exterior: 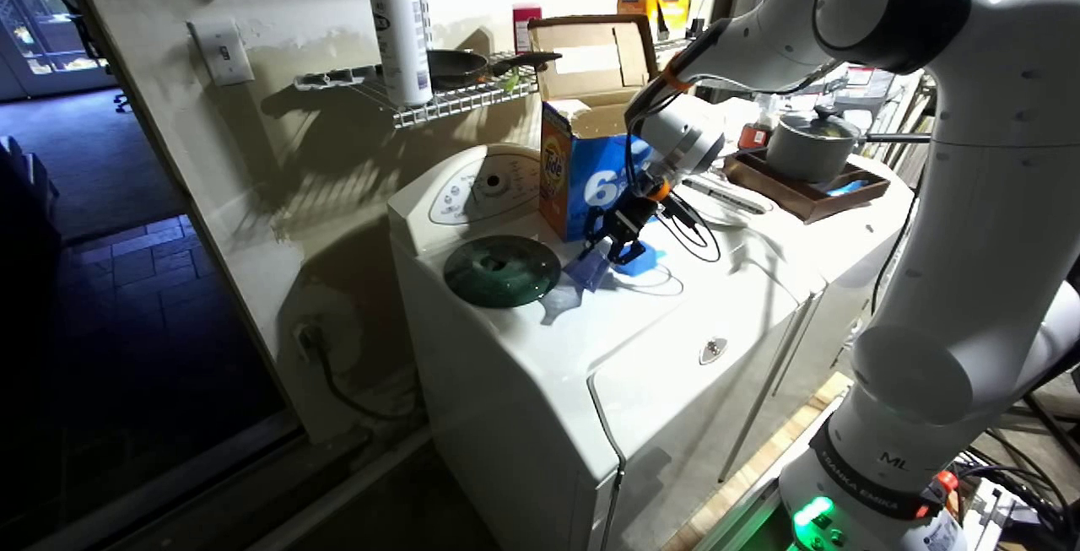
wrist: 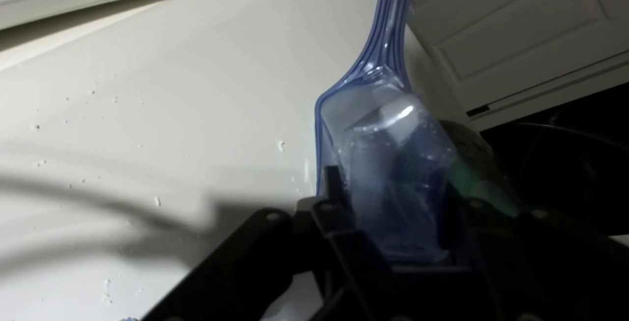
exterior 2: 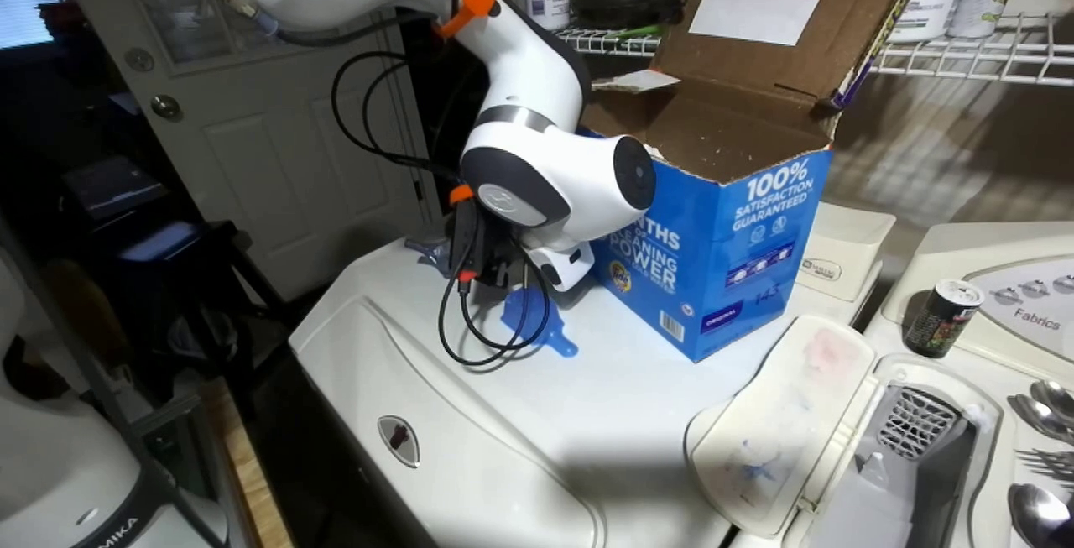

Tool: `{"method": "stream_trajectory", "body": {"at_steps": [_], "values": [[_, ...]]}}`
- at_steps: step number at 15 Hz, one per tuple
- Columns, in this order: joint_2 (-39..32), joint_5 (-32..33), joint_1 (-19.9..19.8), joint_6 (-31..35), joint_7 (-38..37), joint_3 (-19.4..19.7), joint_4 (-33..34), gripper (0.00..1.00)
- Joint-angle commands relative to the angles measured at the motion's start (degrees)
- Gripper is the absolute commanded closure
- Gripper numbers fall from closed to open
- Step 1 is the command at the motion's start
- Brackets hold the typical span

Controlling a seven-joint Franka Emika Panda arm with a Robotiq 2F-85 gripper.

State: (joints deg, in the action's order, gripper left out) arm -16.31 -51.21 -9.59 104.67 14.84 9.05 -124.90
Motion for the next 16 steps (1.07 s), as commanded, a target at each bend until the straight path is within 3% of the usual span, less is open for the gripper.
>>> {"method": "stream_trajectory", "body": {"at_steps": [1,6,16], "values": [[1.49,1.01,0.2,4.42,4.77,-0.54,-3.07,0.57],[2.18,0.76,-0.09,5.44,7.76,-0.44,-4.29,0.59],[2.2,-0.58,-1.4,6.23,16.1,-0.34,-5.77,0.52]]}}
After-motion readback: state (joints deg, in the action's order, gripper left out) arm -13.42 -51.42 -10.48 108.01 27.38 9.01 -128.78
